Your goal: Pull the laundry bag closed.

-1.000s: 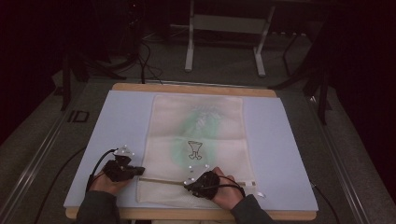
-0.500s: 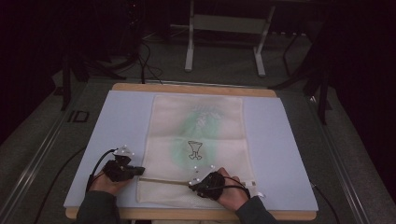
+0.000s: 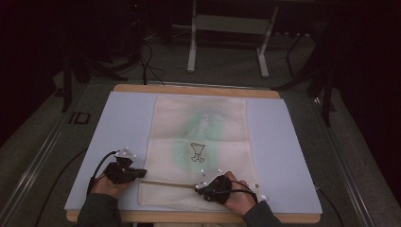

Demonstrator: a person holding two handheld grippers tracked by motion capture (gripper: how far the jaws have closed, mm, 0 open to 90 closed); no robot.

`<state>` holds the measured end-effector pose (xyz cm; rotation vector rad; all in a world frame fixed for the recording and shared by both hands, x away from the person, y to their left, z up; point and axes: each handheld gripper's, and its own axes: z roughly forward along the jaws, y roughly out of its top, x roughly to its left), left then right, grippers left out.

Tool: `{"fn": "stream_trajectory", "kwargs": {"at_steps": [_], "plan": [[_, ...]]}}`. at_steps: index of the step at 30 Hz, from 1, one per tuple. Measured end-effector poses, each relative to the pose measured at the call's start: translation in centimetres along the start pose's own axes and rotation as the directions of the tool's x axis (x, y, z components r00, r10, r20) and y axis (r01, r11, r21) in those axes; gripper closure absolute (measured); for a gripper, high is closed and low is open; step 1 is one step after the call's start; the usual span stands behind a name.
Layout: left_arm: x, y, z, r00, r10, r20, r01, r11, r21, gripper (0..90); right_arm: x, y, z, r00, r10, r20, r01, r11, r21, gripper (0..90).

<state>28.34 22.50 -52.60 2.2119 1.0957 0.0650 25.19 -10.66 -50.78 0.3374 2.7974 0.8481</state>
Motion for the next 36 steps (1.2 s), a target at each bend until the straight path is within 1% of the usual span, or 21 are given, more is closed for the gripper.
{"fn": "stream_trajectory", "kwargs": {"at_steps": [1,7,15,19,24,29,36], "plan": [[0.0,0.0,0.0,1.0,0.0,-0.001,0.0,1.0,0.0,89.8,0.0,-0.1,0.0,1.0,-0.005,0.001,0.005,1.0,0.001,82.3],[0.0,0.0,0.0,1.0,-0.001,-0.002,0.001,1.0,0.001,89.8,-0.1,-0.6,-0.1,0.9999,0.011,0.003,-0.011,1.0,0.002,82.3],[-0.1,0.0,0.0,1.0,-0.001,-0.003,0.001,1.0,0.001,89.8,-0.3,-0.9,-0.2,0.9999,0.012,0.008,-0.012,1.0,0.003,82.3],[-0.1,0.0,0.0,1.0,0.0,-0.003,0.0,1.0,0.001,89.8,-0.3,-1.2,-0.3,0.9996,0.027,0.004,-0.027,1.0,0.005,82.3],[-0.1,0.0,0.0,1.0,0.001,-0.005,-0.001,1.0,0.003,89.8,-0.3,-1.3,-0.4,0.9997,0.022,0.01,-0.022,1.0,0.006,82.3],[-0.1,0.0,0.0,1.0,0.0,-0.004,0.0,1.0,0.002,89.8,-0.5,-1.9,-0.6,0.9991,0.04,0.012,-0.04,0.999,0.008,82.3],[-0.1,0.0,0.0,1.0,0.001,-0.006,-0.001,1.0,0.003,89.8,-0.7,-2.5,-0.8,0.9985,0.052,0.015,-0.052,0.999,0.01,82.3]]}}
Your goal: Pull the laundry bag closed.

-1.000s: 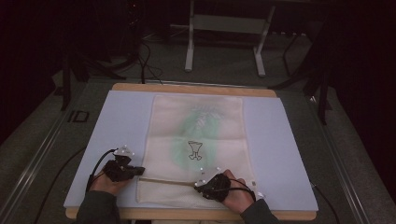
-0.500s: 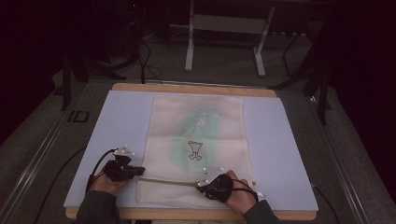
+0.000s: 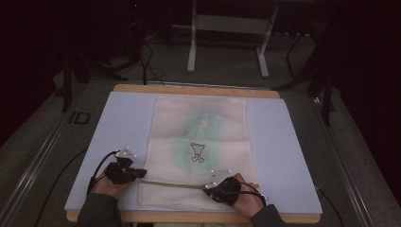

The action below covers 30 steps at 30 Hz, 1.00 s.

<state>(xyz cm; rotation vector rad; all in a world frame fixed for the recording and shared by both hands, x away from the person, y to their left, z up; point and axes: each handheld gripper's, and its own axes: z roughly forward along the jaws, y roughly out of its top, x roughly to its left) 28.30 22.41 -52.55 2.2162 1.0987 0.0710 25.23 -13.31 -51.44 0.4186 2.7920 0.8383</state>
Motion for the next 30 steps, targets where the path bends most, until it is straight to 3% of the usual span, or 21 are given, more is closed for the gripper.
{"fn": "stream_trajectory", "kwargs": {"at_steps": [30], "plan": [[0.0,0.0,0.0,1.0,-0.001,0.001,0.001,1.0,0.0,89.8,-0.8,-2.3,-1.4,0.9983,0.058,0.01,-0.058,0.998,0.001,82.3]]}}
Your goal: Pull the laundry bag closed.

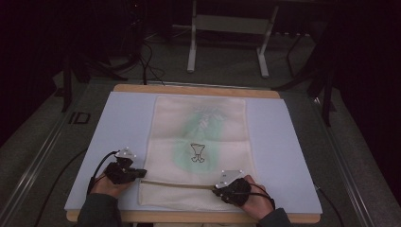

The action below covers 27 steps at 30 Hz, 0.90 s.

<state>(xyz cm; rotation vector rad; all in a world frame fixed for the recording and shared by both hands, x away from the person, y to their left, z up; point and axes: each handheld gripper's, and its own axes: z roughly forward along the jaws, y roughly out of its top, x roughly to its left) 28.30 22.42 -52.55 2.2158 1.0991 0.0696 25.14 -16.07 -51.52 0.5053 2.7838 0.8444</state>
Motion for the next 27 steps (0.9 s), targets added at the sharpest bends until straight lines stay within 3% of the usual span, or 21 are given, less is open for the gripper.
{"fn": "stream_trajectory", "kwargs": {"at_steps": [27], "plan": [[0.0,0.0,0.0,1.0,0.003,-0.001,-0.003,1.0,0.0,89.8,-0.5,-1.6,-1.2,0.9992,0.034,0.02,-0.035,0.999,0.015,82.3]]}}
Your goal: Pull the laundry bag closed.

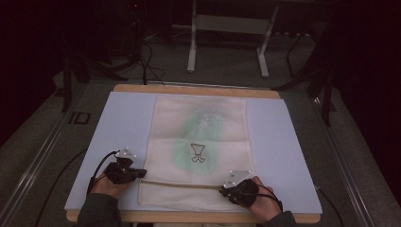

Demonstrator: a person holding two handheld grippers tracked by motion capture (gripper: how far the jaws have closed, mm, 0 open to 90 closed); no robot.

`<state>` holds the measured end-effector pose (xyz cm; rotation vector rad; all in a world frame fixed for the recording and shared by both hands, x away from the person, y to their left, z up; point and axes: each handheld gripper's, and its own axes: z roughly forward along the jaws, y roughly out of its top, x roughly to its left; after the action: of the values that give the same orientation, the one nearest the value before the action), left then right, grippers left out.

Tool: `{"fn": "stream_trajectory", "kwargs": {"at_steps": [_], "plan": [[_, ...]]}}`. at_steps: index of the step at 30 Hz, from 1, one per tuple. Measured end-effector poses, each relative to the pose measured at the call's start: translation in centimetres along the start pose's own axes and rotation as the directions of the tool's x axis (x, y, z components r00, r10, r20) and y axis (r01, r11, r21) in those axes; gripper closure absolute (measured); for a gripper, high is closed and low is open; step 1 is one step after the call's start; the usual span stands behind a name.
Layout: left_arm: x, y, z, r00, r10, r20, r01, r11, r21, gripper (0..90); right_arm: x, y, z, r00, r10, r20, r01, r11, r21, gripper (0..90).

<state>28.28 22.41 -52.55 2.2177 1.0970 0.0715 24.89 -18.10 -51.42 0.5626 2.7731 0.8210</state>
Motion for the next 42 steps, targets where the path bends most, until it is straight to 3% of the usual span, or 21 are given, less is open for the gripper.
{"fn": "stream_trajectory", "kwargs": {"at_steps": [42], "plan": [[0.0,0.0,0.0,1.0,-0.001,0.003,0.001,1.0,-0.005,89.7,-1.2,-3.2,-2.2,0.9949,0.092,0.041,-0.092,0.996,-0.006,82.3]]}}
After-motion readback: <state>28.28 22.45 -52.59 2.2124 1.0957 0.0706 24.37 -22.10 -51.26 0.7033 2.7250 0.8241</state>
